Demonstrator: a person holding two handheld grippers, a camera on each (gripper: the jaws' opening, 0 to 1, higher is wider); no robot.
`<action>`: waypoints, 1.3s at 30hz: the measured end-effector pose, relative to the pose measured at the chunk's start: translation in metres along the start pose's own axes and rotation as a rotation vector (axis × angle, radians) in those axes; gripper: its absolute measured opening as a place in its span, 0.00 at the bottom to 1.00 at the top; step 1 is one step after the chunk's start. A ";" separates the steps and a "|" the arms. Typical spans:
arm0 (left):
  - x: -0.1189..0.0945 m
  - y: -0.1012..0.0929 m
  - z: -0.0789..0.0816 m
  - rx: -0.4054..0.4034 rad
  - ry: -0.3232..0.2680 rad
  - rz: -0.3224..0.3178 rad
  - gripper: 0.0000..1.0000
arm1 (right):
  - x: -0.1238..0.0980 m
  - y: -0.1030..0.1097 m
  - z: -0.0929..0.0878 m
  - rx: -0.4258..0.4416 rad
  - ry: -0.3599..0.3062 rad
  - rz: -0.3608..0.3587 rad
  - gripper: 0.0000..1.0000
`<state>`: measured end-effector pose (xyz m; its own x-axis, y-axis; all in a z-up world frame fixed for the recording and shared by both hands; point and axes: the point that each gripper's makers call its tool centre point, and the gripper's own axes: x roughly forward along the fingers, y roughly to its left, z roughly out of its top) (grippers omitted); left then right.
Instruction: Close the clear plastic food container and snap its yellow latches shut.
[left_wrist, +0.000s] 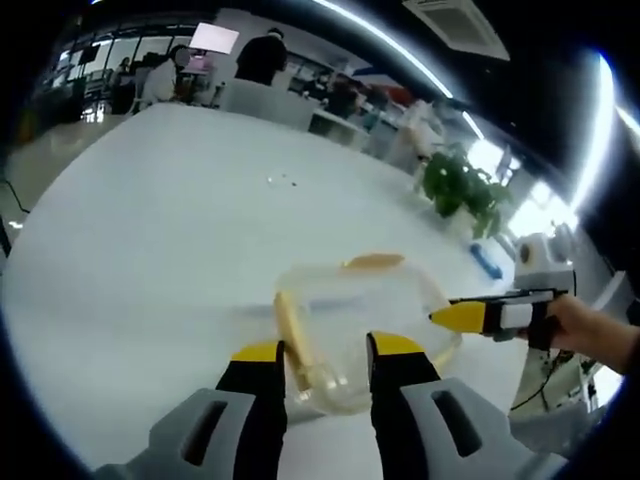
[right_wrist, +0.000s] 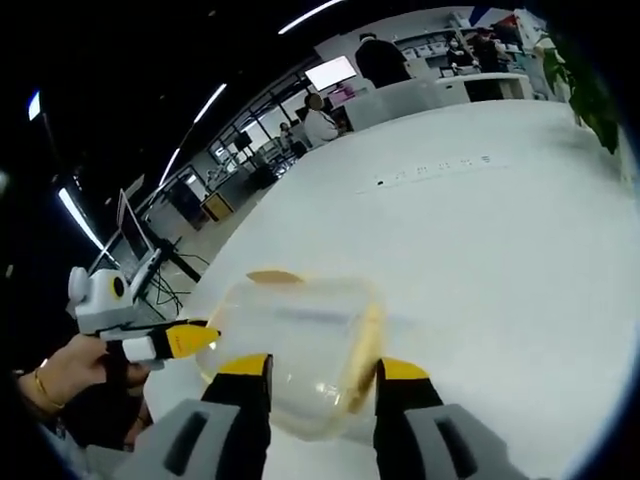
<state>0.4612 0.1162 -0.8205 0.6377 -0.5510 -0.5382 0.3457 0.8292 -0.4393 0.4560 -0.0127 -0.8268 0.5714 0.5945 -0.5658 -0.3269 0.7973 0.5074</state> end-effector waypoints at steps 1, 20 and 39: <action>0.000 0.000 0.000 -0.005 -0.001 -0.001 0.30 | 0.000 0.000 0.000 0.000 -0.003 0.000 0.39; -0.008 0.009 0.012 0.076 -0.010 0.061 0.43 | -0.018 -0.004 0.033 -0.179 -0.144 -0.078 0.49; -0.003 -0.032 0.029 0.426 -0.003 -0.026 0.38 | -0.005 0.037 0.029 -0.355 -0.131 0.005 0.39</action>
<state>0.4677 0.0939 -0.7840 0.6271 -0.5722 -0.5285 0.6147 0.7803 -0.1153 0.4625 0.0112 -0.7865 0.6529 0.5982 -0.4646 -0.5572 0.7948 0.2403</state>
